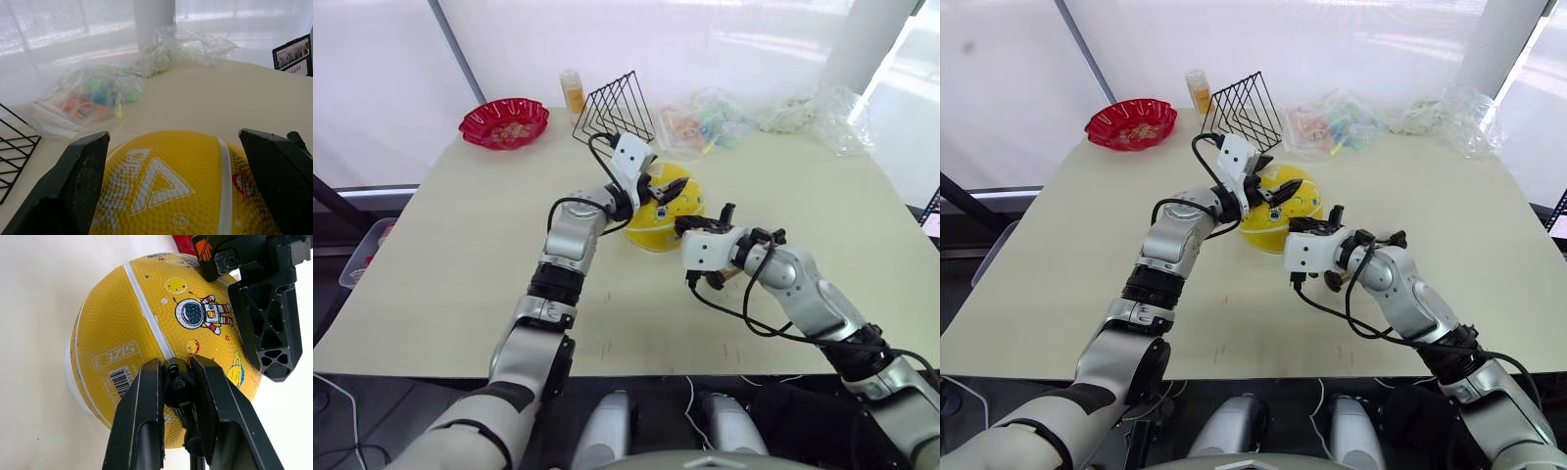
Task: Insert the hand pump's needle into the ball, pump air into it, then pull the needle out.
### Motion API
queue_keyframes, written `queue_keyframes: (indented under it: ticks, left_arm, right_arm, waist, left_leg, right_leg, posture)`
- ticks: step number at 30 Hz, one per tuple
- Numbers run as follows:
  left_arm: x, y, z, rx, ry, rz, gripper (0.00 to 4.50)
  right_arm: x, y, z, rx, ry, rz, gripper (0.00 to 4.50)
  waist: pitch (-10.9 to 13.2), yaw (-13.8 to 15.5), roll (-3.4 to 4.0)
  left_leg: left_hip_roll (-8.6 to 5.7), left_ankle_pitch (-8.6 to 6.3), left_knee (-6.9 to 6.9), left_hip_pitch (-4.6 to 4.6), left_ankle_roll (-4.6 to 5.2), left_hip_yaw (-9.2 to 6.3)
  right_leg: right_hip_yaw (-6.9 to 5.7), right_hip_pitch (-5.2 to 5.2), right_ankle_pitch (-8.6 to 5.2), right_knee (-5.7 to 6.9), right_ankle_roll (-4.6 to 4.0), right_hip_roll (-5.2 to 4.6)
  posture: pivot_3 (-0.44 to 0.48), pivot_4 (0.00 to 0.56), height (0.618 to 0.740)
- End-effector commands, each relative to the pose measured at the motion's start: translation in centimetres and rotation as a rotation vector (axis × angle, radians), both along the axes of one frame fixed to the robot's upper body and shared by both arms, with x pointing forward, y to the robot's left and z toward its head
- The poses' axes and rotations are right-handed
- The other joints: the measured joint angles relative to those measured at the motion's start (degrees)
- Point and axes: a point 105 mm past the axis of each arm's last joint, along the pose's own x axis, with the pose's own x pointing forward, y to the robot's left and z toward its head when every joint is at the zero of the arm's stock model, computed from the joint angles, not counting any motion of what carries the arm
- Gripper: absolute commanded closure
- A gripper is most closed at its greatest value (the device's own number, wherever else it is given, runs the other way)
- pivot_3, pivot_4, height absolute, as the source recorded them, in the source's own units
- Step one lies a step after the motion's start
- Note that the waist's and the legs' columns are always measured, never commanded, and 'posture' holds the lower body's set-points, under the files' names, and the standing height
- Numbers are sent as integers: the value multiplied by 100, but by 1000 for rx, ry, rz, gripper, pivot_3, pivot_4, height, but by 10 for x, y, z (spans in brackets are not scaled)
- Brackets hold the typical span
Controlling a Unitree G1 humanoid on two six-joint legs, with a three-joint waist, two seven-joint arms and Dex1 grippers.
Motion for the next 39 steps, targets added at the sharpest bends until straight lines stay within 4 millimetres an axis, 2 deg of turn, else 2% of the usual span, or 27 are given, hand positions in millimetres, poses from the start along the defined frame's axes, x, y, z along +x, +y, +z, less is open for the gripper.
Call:
queue_keyframes:
  ticks: [1, 5, 8, 12, 22, 30, 35, 39]
  left_arm:
    - [-1, 0, -42, 61, 124, 20, 0]
    - [-1, 2, -51, 73, 129, 32, 0]
    - [-2, 4, -70, 108, 145, 47, 0]
    - [-1, 6, -82, 127, 154, 62, 0]
    - [3, 7, -92, 140, 164, 81, 0]
    - [3, 4, -93, 130, 164, 69, 0]
    - [4, 2, -84, 112, 144, 58, 0]
    - [4, -5, -56, 53, 69, 6, 0]
  right_arm:
    - [2, -6, 18, 48, -58, -22, 4189]
    - [1, -12, 16, 65, -37, -46, 4189]
    - [-2, -16, 19, 121, -4, -75, 4189]
    - [-9, -20, 20, 135, 13, -87, 4189]
    - [-25, -30, 21, 152, 19, -106, 4189]
    - [-26, -38, 13, 153, 34, -129, 4189]
    - [-24, -43, 7, 163, 40, -143, 4189]
    - [-27, -54, -2, 227, 76, -189, 4189]
  waist:
    - [0, 1, 0]
    - [0, 14, 0]
    - [-1, 26, 0]
    - [-5, 83, 6]
    - [-17, 178, 24]
    - [-77, 108, 35]
    - [-99, 53, 42]
    - [-99, 50, 41]
  left_leg:
    - [0, 0, 0, 0, 0, 0]
    - [0, 0, 0, 2, 0, -5]
    - [-4, 0, 0, 3, 0, -10]
    - [-9, 0, 0, 5, 0, -24]
    - [-34, 0, -1, -4, 0, -98]
    - [-43, 1, -1, 21, 0, -125]
    - [-42, 5, -1, 21, -5, -139]
    - [-45, 6, -1, 18, -6, -140]
  right_leg:
    - [0, 0, 0, 0, 0, 0]
    - [-6, 8, 0, -5, 0, -1]
    - [-9, 12, 0, -8, 0, -4]
    - [-25, 27, 0, -17, 0, -9]
    - [-104, 66, -2, -69, 2, -32]
    - [-116, 93, -18, -82, 25, -33]
    - [-116, 93, -13, -81, 26, -27]
    - [-115, 92, -8, -83, 34, -30]
  posture:
    - [0, 150, 737]
    - [0, 150, 737]
    - [0, 150, 737]
    - [0, 150, 737]
    - [0, 150, 737]
    - [0, 150, 737]
    - [0, 150, 737]
    - [0, 150, 737]
